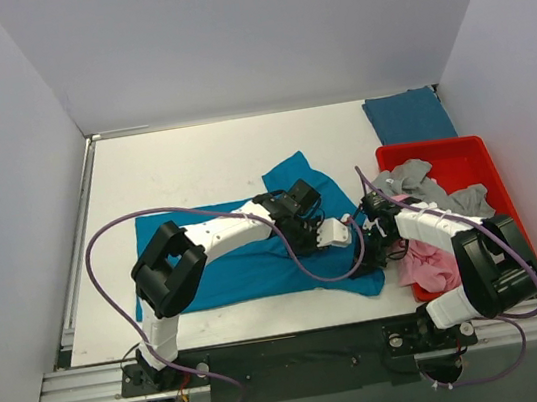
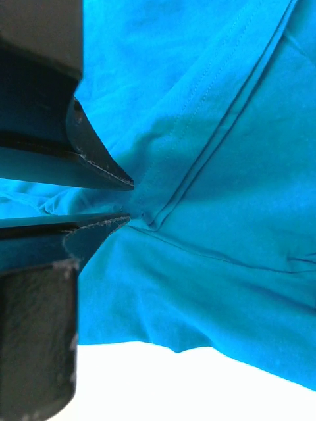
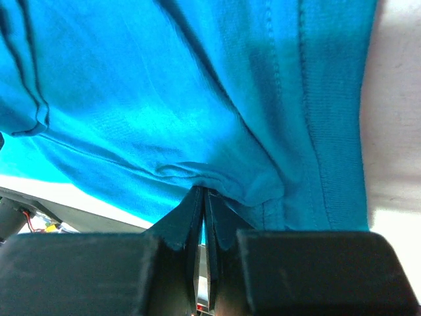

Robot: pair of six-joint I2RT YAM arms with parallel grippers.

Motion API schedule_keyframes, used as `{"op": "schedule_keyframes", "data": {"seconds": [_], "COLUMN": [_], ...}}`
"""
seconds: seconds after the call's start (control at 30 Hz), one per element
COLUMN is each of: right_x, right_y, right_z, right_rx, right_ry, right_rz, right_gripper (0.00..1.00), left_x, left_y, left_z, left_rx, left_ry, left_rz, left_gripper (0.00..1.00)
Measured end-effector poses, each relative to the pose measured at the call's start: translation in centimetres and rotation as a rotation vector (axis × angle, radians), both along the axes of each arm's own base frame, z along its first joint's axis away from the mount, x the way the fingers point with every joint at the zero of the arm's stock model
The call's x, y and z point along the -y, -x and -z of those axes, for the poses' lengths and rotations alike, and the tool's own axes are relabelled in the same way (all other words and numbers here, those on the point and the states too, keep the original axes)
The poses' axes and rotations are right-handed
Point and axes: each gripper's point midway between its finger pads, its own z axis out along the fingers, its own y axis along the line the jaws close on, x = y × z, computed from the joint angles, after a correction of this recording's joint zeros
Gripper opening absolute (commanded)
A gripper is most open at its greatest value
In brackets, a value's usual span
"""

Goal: Fold and stack the t-shirts
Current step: Fold the flattened tshirt in 1/3 of the way

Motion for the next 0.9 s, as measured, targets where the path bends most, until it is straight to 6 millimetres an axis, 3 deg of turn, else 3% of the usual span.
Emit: {"op": "schedule_keyframes", "data": {"seconds": [0.3, 0.4, 0.7, 0.77, 0.9], "right_x": [0.1, 0.2, 0.2, 0.2, 0.2], "right_y": [-0.1, -0.1, 0.0, 0.0, 0.0], "right_z": [0.0, 0.0, 0.0, 0.0, 0.0], "right_rx": [0.004, 0.004, 0.003, 0.002, -0.002], "right_ry": [-0.002, -0.004, -0.003, -0.003, -0.003], "right_rz": [-0.007, -0.007, -0.008, -0.006, -0.002], "right_gripper": [0.0, 0.0, 0.0, 0.0, 0.0], "left_x": [-0.2, -0.1, -0.4, -0.7, -1.9], "left_y": [1.1, 1.2, 0.6, -0.1, -3.4], "left_z": [0.8, 0.8, 1.1, 0.8, -0.3], "left_rx": [-0.042, -0.044, -0.071, -0.096, -0.14], "left_ry": [-0.02, -0.02, -0.026, -0.018, 0.021], "left_rz": [0.023, 0.023, -0.057, -0.116, -0.29], "left_gripper": [0.29, 0.0, 0.0, 0.0, 0.0]}}
